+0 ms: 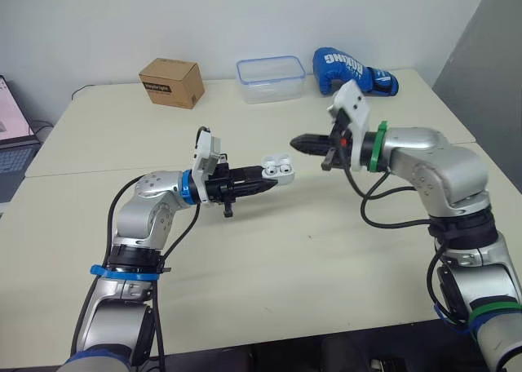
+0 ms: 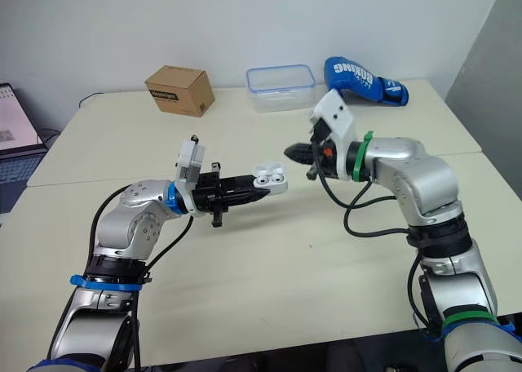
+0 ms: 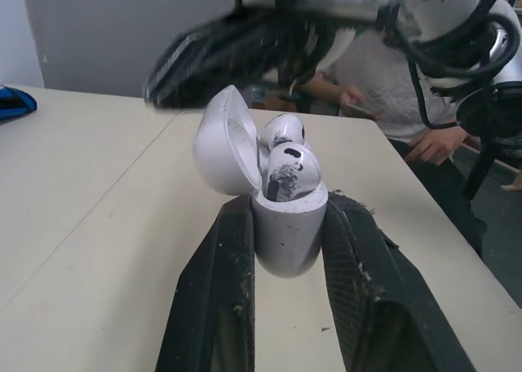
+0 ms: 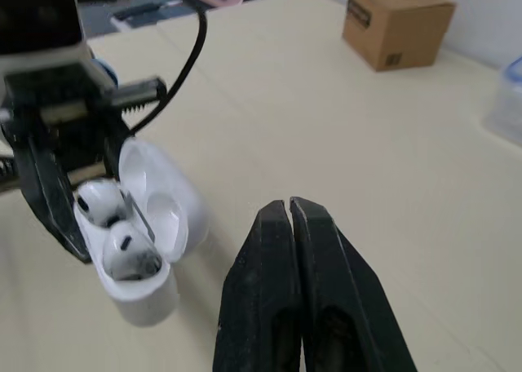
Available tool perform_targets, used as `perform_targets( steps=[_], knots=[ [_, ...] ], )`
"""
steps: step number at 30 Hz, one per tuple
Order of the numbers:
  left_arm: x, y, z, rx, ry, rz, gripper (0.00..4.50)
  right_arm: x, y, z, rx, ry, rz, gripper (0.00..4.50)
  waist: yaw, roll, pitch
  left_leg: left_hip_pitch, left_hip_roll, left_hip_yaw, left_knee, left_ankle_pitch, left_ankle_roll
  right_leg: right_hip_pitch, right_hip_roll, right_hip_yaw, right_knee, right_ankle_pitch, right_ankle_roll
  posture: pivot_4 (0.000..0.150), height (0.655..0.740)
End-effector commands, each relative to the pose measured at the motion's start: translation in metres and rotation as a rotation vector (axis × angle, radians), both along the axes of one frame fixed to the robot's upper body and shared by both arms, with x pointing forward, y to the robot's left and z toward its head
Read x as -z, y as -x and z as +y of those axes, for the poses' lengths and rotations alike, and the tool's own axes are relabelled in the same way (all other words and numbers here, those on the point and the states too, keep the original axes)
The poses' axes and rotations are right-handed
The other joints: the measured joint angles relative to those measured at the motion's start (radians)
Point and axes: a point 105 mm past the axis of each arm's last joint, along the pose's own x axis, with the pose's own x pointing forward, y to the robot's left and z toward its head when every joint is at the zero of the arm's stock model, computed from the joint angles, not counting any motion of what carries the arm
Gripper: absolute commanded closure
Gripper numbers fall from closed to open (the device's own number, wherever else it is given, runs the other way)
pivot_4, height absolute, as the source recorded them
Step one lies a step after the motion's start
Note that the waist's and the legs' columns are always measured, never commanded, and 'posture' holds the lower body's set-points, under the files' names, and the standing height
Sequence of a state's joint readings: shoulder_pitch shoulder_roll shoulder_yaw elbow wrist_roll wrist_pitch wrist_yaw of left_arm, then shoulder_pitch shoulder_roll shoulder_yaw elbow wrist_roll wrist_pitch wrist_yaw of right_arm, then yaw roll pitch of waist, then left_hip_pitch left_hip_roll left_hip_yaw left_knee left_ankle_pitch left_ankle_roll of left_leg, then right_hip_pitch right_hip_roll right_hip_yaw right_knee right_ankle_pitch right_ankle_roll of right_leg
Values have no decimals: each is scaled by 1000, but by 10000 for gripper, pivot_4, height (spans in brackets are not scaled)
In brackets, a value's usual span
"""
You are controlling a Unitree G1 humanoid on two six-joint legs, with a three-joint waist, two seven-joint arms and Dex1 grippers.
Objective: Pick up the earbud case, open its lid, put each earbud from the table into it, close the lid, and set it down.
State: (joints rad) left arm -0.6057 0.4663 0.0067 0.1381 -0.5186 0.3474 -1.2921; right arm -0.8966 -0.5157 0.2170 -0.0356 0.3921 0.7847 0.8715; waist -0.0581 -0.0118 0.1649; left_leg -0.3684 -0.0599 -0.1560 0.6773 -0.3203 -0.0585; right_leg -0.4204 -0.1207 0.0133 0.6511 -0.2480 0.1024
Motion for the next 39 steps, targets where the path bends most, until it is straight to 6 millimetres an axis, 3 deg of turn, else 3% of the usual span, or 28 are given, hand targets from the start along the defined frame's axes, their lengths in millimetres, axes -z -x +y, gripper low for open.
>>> perform_targets(
  steps=[1,7,16,39],
  knots=[
    [-13,8,-3,24,29,-35,37145,-7,1,8,-81,29,-62,44815,0,0,0,0,0,0,0,0,0,0,0,0,0,0,0,1500,7307],
    [-12,11,-3,31,23,-9,37145,-6,-2,18,-131,16,-63,44815,0,0,0,0,0,-1,0,0,0,0,0,-1,0,0,0,1500,7307],
    [-8,10,-1,26,18,17,37145,-13,10,26,-193,7,-72,44815,1,0,0,-1,0,-2,0,0,0,0,0,-1,-1,0,0,1500,7307],
    [-13,-1,4,-22,53,18,37145,-6,35,22,-232,63,-103,44815,2,0,0,-1,0,-2,0,0,0,0,0,-1,-1,0,0,1500,7307]
  ],
)
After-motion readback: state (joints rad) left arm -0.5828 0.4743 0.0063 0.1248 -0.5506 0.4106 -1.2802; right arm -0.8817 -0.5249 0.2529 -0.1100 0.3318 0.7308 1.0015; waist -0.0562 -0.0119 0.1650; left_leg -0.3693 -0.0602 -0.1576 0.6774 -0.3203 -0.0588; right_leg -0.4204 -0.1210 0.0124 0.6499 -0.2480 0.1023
